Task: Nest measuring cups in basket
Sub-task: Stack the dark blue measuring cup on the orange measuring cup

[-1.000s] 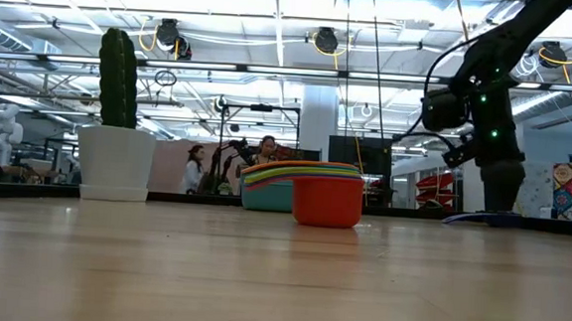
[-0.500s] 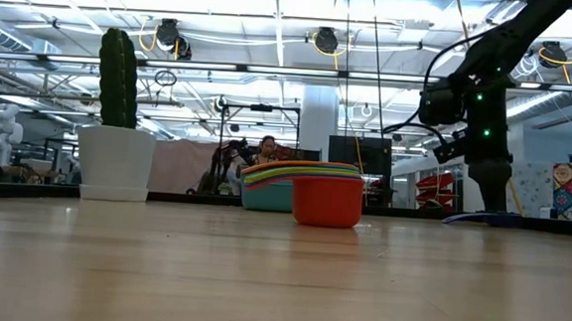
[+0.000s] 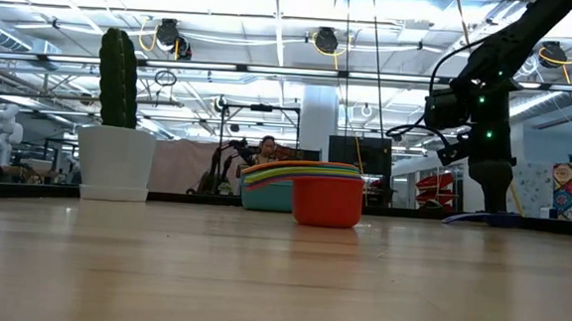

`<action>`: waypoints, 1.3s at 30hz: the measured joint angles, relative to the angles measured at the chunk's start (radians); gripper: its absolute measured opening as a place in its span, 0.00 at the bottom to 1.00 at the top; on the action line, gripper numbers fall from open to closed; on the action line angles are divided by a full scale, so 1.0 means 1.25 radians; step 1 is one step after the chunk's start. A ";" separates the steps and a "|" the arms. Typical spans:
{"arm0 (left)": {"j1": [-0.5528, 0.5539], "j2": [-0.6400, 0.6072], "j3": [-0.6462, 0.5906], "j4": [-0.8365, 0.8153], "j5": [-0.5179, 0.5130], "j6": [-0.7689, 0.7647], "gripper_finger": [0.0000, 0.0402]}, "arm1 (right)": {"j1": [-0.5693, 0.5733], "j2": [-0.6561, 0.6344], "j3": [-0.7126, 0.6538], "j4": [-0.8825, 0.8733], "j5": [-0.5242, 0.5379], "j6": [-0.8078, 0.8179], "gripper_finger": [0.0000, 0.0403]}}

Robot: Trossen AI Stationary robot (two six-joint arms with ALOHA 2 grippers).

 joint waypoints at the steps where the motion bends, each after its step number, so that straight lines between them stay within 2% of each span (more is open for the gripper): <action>1: 0.000 0.000 0.000 0.000 0.000 0.000 0.94 | -0.006 0.000 0.000 0.001 -0.002 -0.002 0.35; 10: 0.000 0.000 0.000 0.000 0.000 0.003 0.94 | -0.019 0.033 -0.050 0.045 -0.025 -0.023 0.35; 17: 0.000 0.000 0.000 0.000 0.000 0.003 0.94 | -0.008 0.042 -0.052 0.054 -0.004 -0.029 0.33; 20: 0.000 0.000 0.000 0.000 0.000 0.004 0.94 | -0.008 0.042 -0.053 0.047 -0.008 -0.038 0.23; 23: 0.000 0.000 0.000 0.000 0.000 0.005 0.94 | -0.006 0.042 -0.053 0.035 -0.005 -0.051 0.06; 27: 0.000 0.000 0.000 0.000 0.000 0.005 0.94 | 0.019 0.042 -0.053 0.011 -0.011 -0.043 0.01; 33: 0.000 0.000 0.000 0.000 0.000 0.005 0.94 | 0.144 0.042 -0.053 -0.005 -0.037 -0.001 0.01; 39: 0.000 0.000 0.000 0.000 0.000 -0.008 0.94 | 0.390 0.041 -0.052 0.037 -0.023 -0.027 0.00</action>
